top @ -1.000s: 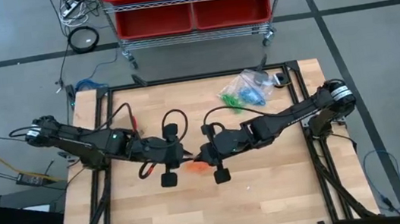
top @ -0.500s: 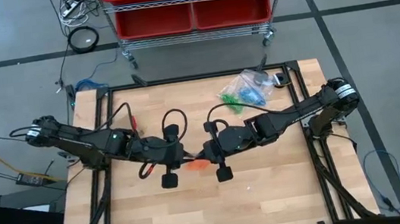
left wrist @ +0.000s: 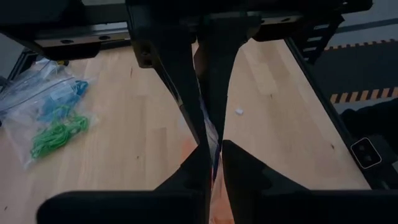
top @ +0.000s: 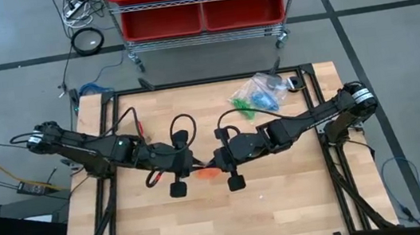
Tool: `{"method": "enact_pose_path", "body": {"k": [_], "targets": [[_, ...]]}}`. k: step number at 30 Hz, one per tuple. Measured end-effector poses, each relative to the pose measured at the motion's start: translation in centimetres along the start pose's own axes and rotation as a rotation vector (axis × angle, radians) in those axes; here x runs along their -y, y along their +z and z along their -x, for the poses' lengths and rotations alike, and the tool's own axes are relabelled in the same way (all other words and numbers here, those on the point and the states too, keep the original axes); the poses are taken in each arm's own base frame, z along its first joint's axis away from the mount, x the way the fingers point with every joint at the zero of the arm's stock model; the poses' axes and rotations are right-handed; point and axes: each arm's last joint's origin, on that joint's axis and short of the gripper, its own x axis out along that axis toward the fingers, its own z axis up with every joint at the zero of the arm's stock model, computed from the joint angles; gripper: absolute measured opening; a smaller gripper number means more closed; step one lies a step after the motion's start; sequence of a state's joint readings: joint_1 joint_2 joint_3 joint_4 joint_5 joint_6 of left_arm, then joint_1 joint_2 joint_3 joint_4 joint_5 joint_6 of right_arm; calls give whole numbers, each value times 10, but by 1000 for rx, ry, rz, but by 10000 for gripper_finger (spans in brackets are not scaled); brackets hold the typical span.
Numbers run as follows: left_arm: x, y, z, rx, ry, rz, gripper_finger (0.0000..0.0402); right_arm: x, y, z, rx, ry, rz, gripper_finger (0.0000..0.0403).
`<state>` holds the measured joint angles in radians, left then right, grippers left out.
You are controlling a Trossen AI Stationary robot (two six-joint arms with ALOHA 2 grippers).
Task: Sort rubber bands
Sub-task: Close the transparent zip bag
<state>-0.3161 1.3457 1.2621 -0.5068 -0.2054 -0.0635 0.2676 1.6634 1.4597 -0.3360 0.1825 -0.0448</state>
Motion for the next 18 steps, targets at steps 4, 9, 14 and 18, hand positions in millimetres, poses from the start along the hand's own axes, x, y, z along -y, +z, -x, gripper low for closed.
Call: {"method": "enact_pose_path", "body": {"k": [4, 9, 14, 18], "targets": [[0, 0, 0, 0, 0, -1, 45, 0, 0, 0, -2, 0, -1, 0], [0, 0, 0, 0, 0, -11, 41, 0, -1, 0, -5, 1, -5, 0], [0, 0, 0, 0, 0, -65, 7, 0, -1, 0, -11, 2, -14, 0], [0, 0, 0, 0, 6, -82, 4, 0, -3, 0, -28, 3, -26, 0]]}}
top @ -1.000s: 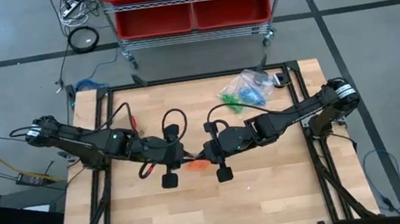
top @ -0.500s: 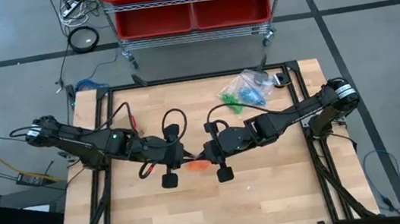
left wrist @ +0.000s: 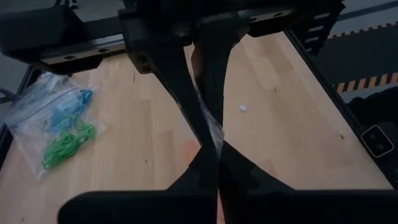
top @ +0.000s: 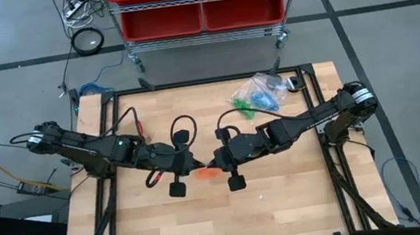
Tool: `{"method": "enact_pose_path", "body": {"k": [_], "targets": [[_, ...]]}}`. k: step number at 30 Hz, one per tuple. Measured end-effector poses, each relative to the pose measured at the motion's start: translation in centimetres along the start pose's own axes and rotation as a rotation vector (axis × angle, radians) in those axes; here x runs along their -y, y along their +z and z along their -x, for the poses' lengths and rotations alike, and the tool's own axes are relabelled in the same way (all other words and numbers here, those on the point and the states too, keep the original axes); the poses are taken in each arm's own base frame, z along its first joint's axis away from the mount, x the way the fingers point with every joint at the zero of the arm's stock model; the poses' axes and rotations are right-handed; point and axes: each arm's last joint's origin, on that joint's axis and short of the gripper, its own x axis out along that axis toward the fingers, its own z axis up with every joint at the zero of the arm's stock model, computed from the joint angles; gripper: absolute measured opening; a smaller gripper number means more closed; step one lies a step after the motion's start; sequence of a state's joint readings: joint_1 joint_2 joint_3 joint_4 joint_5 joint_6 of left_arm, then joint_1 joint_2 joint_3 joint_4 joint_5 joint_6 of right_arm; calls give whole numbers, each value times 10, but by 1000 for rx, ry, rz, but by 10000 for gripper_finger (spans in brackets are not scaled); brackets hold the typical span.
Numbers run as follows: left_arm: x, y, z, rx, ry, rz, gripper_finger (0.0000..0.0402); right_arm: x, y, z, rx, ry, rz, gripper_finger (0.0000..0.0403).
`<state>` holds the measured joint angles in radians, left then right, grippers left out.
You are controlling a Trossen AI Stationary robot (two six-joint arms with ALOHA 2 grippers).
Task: Sort rubber bands
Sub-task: Close the transparent zip bag
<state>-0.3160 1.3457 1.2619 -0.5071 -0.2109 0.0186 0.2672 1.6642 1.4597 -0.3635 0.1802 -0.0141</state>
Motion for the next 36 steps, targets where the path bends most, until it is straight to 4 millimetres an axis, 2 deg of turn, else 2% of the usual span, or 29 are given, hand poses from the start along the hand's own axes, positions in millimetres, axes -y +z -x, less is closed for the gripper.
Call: {"method": "enact_pose_path", "body": {"k": [5, 12, 18, 21, 28, 32, 36], "targets": [[0, 0, 0, 0, 1, 0, 2, 1, -2, 0, -16, -3, -20, 5], [0, -2, 0, -21, -4, 3, 1, 1, -7, 0, -73, -3, -28, 44], [0, -4, 0, -37, -4, 15, 1, -6, -12, 2, -125, -31, 55, 3], [0, -5, 0, -48, -5, 13, 1, -5, -15, 2, -155, -26, 5, 4], [1, -5, 0, -48, -8, 15, 0, -6, -21, 4, -215, -2, -11, 43], [3, -5, 1, -47, -14, 12, 0, -5, -28, 7, -288, -12, 26, 10], [3, -5, 1, -47, -13, 12, 0, -5, -31, 8, -321, -25, -21, 2]]}}
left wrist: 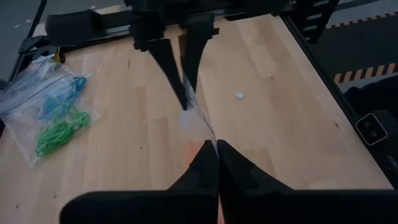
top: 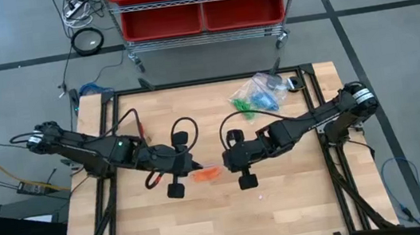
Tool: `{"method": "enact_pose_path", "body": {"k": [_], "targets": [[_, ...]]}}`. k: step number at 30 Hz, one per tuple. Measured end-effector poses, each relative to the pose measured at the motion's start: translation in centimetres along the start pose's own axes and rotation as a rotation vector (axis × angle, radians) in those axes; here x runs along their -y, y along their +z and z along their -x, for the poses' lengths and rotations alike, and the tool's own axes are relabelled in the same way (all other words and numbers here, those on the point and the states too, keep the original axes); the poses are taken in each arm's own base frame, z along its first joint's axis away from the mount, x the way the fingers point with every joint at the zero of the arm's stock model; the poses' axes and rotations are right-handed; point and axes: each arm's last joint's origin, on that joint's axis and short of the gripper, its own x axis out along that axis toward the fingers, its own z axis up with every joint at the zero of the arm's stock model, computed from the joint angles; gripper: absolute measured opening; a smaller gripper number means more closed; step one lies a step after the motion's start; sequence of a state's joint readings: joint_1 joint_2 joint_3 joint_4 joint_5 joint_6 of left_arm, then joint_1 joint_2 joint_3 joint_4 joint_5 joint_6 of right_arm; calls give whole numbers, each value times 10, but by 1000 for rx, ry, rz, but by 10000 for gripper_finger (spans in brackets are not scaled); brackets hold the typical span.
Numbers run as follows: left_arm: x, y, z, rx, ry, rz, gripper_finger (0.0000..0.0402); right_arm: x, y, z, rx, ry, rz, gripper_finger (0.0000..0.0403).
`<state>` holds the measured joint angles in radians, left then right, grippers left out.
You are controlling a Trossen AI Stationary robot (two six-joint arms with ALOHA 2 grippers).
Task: Sort rubber bands
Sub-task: Close the transparent zip bag
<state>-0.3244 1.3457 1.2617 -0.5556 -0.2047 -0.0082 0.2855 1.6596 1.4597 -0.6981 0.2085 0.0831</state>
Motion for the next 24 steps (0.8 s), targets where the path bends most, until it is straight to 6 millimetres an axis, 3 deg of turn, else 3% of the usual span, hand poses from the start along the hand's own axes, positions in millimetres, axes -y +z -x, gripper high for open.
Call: {"method": "enact_pose_path", "body": {"k": [7, 14, 22, 24], "targets": [[1, 0, 0, -1, -4, 0, 0, 0, -4, 0, -45, -2, -1, 18], [2, 0, 0, -5, -3, 0, 0, -3, -15, 2, -144, -13, -5, 1], [2, 0, 0, -5, -4, -1, 0, -4, -17, 2, -155, -21, -24, 32], [2, 0, 0, -5, -4, -1, 0, -4, -20, 3, -187, -34, 1, 22]]}}
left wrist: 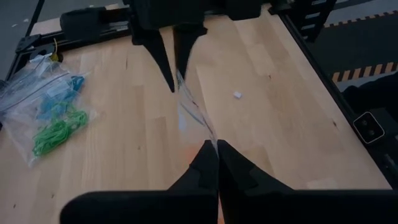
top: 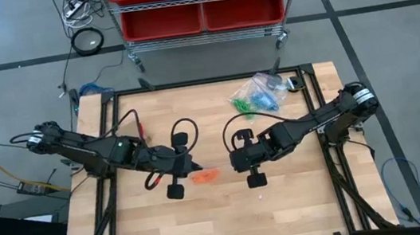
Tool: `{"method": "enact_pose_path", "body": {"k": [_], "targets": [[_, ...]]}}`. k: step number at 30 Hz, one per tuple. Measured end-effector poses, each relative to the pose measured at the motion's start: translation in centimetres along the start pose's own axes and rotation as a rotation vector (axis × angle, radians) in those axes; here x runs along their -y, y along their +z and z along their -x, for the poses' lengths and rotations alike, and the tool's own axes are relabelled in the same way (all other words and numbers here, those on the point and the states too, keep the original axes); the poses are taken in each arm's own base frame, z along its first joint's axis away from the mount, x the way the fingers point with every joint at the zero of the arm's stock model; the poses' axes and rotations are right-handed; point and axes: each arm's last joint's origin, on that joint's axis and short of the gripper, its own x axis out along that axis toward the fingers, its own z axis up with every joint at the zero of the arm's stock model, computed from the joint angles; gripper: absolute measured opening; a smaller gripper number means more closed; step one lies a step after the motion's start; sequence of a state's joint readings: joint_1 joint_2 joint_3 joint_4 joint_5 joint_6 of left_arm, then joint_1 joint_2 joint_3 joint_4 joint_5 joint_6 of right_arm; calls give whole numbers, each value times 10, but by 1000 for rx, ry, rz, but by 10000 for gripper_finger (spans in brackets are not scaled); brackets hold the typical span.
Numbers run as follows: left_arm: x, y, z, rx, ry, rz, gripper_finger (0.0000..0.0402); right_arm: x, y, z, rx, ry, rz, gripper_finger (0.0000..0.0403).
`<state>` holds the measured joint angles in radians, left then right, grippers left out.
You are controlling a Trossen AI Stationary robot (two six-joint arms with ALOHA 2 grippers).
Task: Sort rubber bands
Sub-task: Close the transparent zip bag
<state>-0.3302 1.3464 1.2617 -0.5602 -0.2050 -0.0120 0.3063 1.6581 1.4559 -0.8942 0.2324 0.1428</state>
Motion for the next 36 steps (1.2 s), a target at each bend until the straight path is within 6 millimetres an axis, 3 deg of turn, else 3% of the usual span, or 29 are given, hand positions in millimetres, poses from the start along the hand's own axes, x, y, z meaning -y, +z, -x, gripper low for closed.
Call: {"method": "enact_pose_path", "body": {"k": [2, 7, 14, 23, 36], "targets": [[0, 0, 0, 0, 0, 0, 0, -1, -4, 1, -36, -31, 20, 6], [0, 0, 0, -3, 0, -1, 0, -1, -4, 4, -23, -29, -46, 28], [0, 0, 0, -5, -15, -2, 0, -7, 15, 12, 194, 25, -42, 88], [0, 0, 0, -5, -15, -3, 0, 4, 44, 19, 485, 88, -51, 161], [-7, -6, -3, -66, 29, 0, 0, 9, 52, 22, 565, 94, -116, 160]]}}
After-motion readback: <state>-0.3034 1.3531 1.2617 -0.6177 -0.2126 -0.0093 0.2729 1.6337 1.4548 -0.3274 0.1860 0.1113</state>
